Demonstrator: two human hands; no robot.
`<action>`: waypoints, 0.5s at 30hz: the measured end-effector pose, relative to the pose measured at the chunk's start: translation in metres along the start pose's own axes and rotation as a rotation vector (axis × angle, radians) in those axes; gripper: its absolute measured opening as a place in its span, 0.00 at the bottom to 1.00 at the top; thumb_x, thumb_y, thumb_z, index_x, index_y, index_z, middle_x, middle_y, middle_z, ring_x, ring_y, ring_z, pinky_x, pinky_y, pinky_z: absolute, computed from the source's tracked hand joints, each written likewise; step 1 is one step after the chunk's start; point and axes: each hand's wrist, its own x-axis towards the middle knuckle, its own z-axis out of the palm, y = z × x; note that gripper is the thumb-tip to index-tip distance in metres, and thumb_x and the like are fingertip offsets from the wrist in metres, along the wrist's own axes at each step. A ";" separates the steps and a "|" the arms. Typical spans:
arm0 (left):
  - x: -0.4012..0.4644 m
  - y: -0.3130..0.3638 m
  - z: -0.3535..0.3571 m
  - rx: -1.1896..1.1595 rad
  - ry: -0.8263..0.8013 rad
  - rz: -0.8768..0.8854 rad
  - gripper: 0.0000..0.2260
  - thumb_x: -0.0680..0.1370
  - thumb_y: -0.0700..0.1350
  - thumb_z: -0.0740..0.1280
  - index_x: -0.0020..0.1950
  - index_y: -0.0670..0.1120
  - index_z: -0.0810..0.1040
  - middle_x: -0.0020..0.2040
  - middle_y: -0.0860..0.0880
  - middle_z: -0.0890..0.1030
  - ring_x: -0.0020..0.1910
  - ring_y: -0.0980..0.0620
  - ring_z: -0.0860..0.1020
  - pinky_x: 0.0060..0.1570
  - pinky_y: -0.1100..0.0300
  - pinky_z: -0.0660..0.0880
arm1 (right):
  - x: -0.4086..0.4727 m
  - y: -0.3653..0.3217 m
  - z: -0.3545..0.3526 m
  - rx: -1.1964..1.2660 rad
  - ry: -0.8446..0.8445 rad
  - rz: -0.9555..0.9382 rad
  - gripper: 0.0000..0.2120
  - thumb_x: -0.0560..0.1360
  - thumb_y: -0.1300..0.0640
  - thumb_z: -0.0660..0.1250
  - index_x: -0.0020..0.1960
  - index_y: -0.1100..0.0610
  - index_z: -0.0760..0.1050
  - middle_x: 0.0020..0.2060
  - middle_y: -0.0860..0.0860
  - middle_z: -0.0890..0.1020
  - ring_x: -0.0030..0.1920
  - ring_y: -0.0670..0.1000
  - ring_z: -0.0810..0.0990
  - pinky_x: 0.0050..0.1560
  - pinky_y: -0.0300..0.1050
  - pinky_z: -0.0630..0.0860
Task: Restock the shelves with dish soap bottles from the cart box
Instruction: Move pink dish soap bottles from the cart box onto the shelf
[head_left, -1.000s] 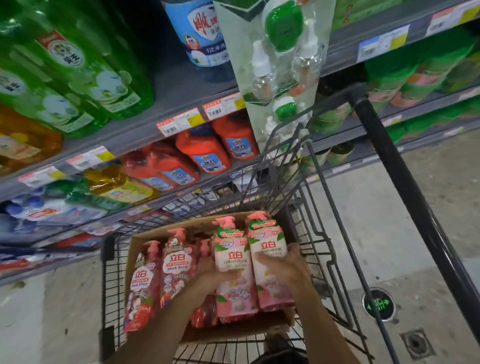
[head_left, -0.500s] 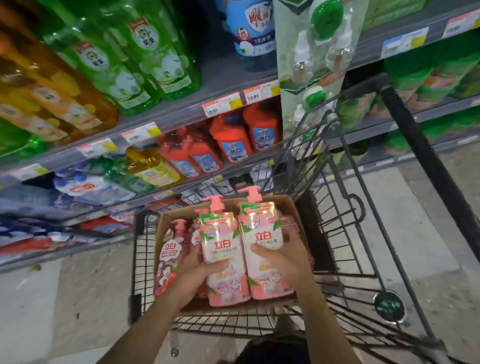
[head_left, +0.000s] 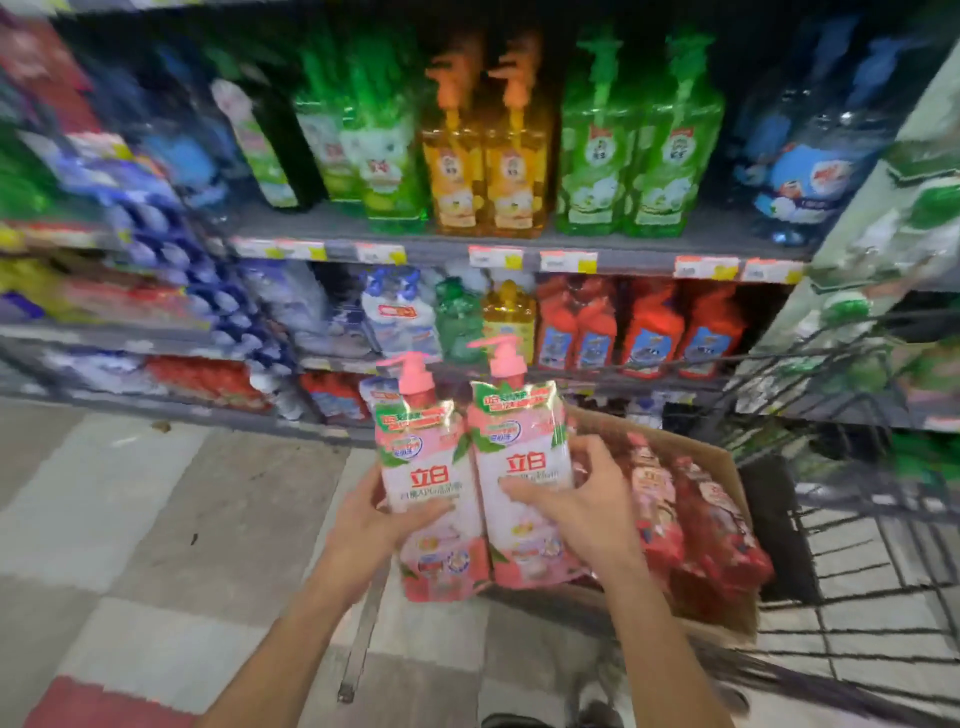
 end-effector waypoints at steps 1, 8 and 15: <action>-0.008 0.006 -0.024 -0.008 0.043 0.026 0.24 0.62 0.35 0.79 0.56 0.44 0.79 0.47 0.48 0.87 0.44 0.56 0.85 0.39 0.64 0.80 | -0.006 -0.009 0.023 -0.008 -0.018 -0.038 0.29 0.57 0.57 0.86 0.52 0.51 0.75 0.41 0.46 0.87 0.41 0.43 0.86 0.42 0.43 0.83; -0.072 0.054 -0.172 -0.072 0.315 0.245 0.24 0.62 0.29 0.77 0.55 0.43 0.79 0.45 0.52 0.87 0.43 0.56 0.85 0.39 0.63 0.80 | -0.048 -0.077 0.171 0.036 -0.183 -0.255 0.28 0.55 0.58 0.87 0.49 0.50 0.76 0.41 0.43 0.87 0.43 0.41 0.85 0.43 0.38 0.80; -0.104 0.094 -0.291 -0.082 0.540 0.395 0.24 0.64 0.28 0.77 0.56 0.44 0.79 0.45 0.54 0.87 0.43 0.57 0.85 0.39 0.66 0.79 | -0.059 -0.145 0.301 0.075 -0.381 -0.427 0.28 0.55 0.61 0.86 0.50 0.56 0.76 0.43 0.49 0.87 0.45 0.48 0.87 0.47 0.49 0.83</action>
